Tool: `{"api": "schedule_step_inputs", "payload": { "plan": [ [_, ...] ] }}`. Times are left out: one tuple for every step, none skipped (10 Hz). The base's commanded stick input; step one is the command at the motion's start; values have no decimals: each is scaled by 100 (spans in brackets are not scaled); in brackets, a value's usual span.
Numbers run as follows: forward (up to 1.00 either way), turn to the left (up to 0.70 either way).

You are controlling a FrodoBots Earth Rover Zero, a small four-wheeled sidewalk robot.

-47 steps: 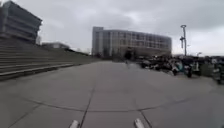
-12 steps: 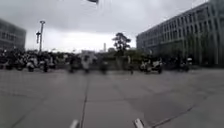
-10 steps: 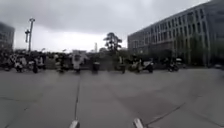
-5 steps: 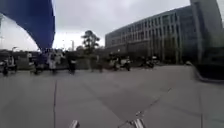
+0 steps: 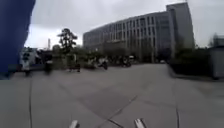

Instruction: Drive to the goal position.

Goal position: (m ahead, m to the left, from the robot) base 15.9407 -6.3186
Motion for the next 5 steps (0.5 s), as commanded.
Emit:
{"api": "schedule_step_inputs", "payload": {
  "plan": [
    [0, 0],
    [0, 0],
    [0, 0],
    [0, 0],
    [0, 0]
  ]
}}
